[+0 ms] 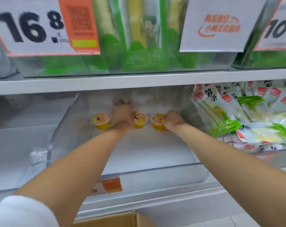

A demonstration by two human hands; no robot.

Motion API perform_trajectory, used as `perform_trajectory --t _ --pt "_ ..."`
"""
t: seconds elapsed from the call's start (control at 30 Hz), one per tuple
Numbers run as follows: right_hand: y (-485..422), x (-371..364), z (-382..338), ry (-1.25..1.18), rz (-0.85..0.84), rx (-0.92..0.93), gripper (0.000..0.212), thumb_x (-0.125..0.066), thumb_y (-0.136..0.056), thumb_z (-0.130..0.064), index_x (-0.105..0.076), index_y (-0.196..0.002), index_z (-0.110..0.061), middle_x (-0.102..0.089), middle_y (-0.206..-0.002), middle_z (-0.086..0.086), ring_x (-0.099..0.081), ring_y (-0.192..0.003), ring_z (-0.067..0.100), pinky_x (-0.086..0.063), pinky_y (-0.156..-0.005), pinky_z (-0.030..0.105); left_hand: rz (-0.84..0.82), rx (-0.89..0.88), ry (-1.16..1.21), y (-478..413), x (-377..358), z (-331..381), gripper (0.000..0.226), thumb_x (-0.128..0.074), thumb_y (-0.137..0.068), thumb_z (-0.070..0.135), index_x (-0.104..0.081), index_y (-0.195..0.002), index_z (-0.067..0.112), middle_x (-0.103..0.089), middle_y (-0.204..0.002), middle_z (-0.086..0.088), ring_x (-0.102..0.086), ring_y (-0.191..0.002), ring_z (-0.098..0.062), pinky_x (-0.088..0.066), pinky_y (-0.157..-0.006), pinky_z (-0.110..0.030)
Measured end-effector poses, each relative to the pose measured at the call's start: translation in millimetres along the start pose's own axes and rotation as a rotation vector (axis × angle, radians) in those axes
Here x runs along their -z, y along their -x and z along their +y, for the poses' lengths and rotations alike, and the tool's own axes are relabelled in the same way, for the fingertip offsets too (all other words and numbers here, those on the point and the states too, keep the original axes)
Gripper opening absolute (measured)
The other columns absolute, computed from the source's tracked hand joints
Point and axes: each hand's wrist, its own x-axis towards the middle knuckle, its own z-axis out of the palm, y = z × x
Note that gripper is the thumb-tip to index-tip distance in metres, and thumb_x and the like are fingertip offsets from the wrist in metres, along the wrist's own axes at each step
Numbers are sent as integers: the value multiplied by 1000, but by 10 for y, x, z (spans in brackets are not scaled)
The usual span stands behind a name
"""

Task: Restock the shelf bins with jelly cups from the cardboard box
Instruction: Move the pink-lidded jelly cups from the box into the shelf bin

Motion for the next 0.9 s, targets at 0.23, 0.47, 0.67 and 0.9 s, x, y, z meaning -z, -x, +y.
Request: perform_trajectory --t 0.23,0.47,0.67,0.9 --pt "35 -89 -59 26 49 143 40 -63 -83 -51 -59 -94 -12 -64 -107 11 -59 -95 24 -41 -67 29 -155 -269 33 29 -45 -207 45 -47 -88 64 -59 -124 40 -51 -130 2 -38 -128 -24 -33 -104 -40" --pt "119 -97 -121 -78 23 257 22 -61 -88 -30 -76 -98 -19 -74 -98 0 -66 -96 14 -48 -81 22 -80 -330 -196 86 34 -301 56 -37 -91 66 -55 -131 31 -53 -130 2 -39 -127 -23 -36 -98 -40" --pt "235 3 -135 189 -93 306 45 -43 -100 -30 -42 -144 -20 -30 -154 8 -32 -141 28 -29 -110 27 -233 -210 -211 205 44 -254 60 -34 -97 55 -17 -152 36 -15 -156 -6 -11 -144 -28 -15 -116 -45" --pt "588 146 -364 528 -130 289 51 -41 -101 -32 -28 -150 -30 -8 -162 3 -16 -147 26 -24 -117 42 -402 -175 -240 420 352 -361 72 -46 -98 42 -1 -154 33 12 -162 -3 5 -149 -27 -9 -119 -50"
